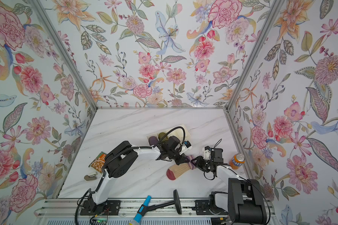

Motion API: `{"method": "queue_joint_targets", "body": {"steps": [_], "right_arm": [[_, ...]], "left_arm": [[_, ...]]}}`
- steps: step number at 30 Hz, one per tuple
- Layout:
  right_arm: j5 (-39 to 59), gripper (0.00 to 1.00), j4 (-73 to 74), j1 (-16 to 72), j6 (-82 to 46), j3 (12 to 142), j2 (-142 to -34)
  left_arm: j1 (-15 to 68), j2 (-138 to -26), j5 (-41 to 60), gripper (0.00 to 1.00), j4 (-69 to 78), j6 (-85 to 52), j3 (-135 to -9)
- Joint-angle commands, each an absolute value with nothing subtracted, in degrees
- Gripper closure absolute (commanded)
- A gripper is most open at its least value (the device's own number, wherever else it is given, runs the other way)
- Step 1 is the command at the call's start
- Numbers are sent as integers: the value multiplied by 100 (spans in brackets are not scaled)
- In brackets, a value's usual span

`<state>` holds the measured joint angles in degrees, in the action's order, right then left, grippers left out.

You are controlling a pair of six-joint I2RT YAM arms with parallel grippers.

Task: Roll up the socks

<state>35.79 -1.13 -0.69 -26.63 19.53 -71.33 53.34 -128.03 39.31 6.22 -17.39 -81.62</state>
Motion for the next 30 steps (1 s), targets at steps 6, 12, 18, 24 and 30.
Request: {"method": "queue_joint_targets", "body": {"steps": [6,12,18,24,30], "right_arm": [[3362,87,-147,182,-2984,1833,-6893],[3046,88,-357,246,-3072,1819,-6615],[2971,88,-353,255,-3079,1822,-6618],[2917,89,-197,286,-3220,1807,-6640],[2694,90,72,360,-3541,1751,-6513]], "left_arm": [[5296,-12407,3649,97,152,-1622,-7862],[5292,-11623,3151,96,26,-1540,-7239],[5291,-11290,2752,98,-201,-1429,-6749],[5308,-11375,2786,100,-276,-1424,-6527],[5350,-11358,2796,100,-315,-1467,-6290]]}}
